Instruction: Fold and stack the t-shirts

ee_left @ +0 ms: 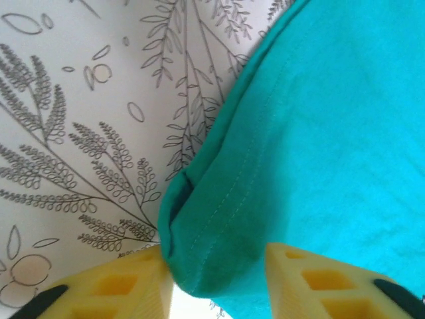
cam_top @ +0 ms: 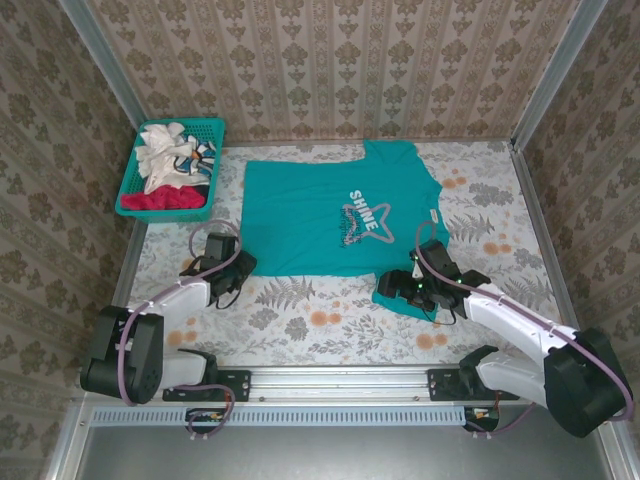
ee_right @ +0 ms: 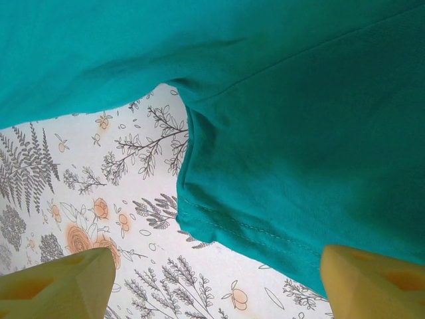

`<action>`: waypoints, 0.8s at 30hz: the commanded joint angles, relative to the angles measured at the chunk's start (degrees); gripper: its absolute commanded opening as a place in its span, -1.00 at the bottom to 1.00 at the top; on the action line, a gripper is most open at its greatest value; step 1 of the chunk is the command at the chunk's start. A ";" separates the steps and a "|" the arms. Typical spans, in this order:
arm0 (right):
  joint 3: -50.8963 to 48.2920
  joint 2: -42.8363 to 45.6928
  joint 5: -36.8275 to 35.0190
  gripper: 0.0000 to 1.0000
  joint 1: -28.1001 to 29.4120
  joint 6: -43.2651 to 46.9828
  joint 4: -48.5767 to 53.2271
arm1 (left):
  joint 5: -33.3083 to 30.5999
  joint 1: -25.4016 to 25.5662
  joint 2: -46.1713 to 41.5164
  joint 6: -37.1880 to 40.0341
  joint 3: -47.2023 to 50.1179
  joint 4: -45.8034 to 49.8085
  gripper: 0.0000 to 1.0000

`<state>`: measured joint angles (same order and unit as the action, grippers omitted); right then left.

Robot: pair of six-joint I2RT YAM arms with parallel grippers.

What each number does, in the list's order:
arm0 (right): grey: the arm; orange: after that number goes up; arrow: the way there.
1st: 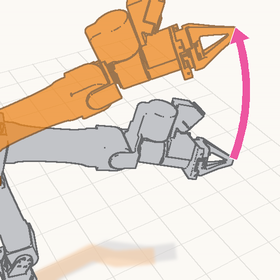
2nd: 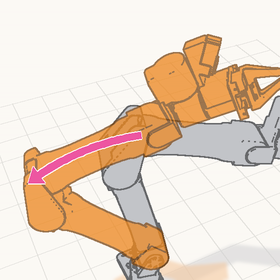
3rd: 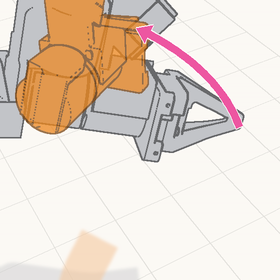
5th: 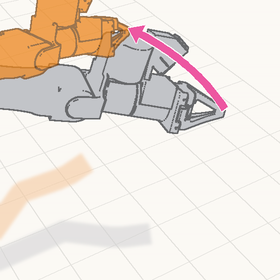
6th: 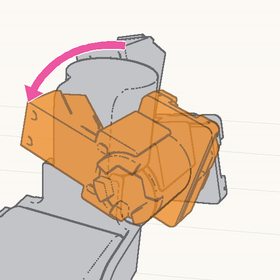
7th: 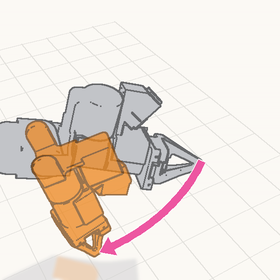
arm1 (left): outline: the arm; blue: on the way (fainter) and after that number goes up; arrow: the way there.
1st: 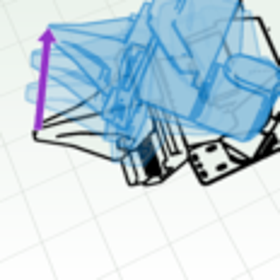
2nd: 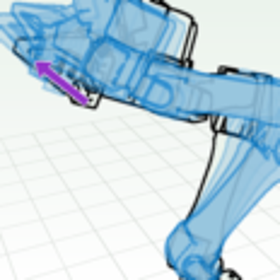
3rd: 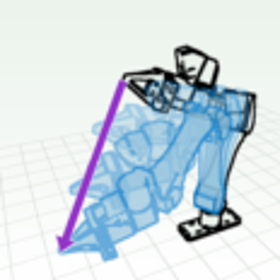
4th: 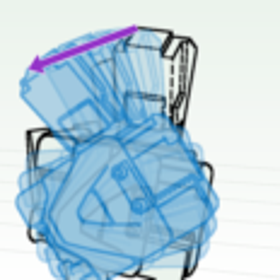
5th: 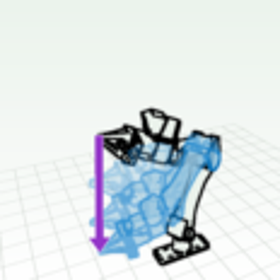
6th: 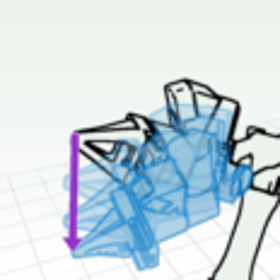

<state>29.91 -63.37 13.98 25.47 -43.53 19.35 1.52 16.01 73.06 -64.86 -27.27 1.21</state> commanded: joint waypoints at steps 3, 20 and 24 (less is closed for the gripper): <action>-0.59 -1.73 2.37 0.64 -0.25 -0.28 -2.52 | -1.50 -0.45 -0.84 0.75 -0.62 -0.21 -0.28; 1.00 -2.10 0.52 0.64 -0.27 1.13 -1.35 | 1.86 -1.33 3.97 -1.30 -0.98 -2.58 -0.72; 1.90 1.06 -4.29 0.63 -1.51 2.50 1.95 | 3.13 -3.18 3.23 0.89 -0.50 -2.25 -1.00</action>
<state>29.93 -64.84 13.67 25.10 -42.81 18.41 3.51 14.15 76.88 -65.84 -27.38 -0.75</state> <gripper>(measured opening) 0.816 0.049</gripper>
